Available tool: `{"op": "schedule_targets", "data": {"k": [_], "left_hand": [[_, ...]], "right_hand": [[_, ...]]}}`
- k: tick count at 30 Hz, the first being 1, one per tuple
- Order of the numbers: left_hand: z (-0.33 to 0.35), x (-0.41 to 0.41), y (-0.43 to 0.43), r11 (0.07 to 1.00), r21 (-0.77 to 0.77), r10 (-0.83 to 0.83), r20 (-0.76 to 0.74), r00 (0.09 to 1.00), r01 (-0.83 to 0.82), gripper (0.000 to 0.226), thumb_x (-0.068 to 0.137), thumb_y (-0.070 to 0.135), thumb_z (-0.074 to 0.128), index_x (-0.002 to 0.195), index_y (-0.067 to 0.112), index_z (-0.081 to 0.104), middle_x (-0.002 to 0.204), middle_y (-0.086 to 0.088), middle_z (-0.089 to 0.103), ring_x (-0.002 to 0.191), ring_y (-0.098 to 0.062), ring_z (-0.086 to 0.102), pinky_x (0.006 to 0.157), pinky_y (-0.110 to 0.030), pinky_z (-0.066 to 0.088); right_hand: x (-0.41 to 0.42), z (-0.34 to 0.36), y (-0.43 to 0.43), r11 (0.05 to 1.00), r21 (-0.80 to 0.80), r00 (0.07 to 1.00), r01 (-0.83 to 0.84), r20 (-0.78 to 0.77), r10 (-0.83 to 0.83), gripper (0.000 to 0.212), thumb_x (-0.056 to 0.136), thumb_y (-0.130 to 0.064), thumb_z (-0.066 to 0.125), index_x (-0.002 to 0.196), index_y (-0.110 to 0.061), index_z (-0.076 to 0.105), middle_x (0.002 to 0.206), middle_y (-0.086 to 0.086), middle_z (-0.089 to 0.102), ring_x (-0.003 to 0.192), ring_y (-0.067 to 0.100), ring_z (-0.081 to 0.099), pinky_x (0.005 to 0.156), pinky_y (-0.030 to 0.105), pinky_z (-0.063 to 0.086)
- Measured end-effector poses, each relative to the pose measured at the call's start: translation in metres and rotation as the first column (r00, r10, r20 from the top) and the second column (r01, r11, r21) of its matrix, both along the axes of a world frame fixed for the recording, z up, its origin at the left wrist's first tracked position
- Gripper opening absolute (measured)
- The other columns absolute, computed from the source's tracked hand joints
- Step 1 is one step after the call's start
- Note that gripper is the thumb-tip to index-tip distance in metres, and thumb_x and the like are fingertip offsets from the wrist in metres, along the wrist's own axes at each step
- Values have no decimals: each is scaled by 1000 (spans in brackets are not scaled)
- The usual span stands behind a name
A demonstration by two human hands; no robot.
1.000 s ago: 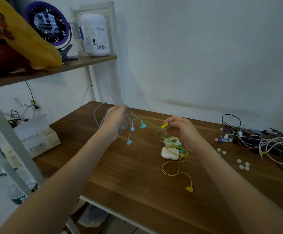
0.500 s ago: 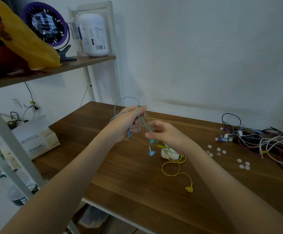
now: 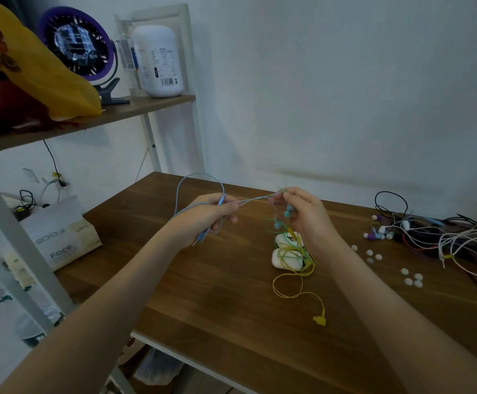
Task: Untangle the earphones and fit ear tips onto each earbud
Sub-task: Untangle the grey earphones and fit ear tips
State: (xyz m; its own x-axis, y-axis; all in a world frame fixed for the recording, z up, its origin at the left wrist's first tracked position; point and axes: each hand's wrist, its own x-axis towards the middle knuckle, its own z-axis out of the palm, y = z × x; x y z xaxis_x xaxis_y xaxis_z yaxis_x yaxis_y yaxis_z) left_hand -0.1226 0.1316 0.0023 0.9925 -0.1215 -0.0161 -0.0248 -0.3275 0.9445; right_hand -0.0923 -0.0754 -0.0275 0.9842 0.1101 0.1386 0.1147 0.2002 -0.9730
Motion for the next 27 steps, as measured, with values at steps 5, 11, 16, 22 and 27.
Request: {"op": "schedule_targets", "data": {"k": [5,11,16,22,27], "left_hand": [[-1,0,4,1000,19,0,-10,1000,0,15,93,21,62,101,9,67,77,-2,67,45,-6,43,45,-18,37],[-2,-2,4,992,-127,-12,17,1000,14,21,99,22,51,87,11,64,82,-2,63,50,-8,38,44,-19,29],[1,-2,-2,954,-297,24,-27,999,-31,21,100,22,49,95,10,65,84,-1,67,48,-7,36,42,-17,27],[6,0,-1,755,-653,-13,-88,996,-48,28,100,19,39,73,13,46,107,-11,71,40,-5,31,36,-15,24],[10,2,1,542,-839,-24,-65,998,-42,28,96,20,39,69,12,44,76,-6,67,36,-5,28,35,-16,24]], "right_hand": [[-1,2,-5,989,147,1000,25,-20,-22,23,92,1,44,82,-3,64,77,12,63,80,25,63,79,38,49],[-5,4,-7,989,142,996,-36,-77,48,18,89,0,42,82,-5,58,55,7,38,49,19,40,47,28,40],[-6,4,-12,975,199,987,-95,-106,118,16,88,-3,42,82,-11,55,54,3,31,47,15,32,43,24,28],[-8,3,-18,960,207,963,-188,-152,221,20,89,-25,48,93,-9,59,62,3,43,49,13,33,42,23,26],[-5,-1,-22,956,239,970,-167,-135,204,18,91,-7,44,101,-7,58,64,2,44,48,11,34,41,22,26]]}}
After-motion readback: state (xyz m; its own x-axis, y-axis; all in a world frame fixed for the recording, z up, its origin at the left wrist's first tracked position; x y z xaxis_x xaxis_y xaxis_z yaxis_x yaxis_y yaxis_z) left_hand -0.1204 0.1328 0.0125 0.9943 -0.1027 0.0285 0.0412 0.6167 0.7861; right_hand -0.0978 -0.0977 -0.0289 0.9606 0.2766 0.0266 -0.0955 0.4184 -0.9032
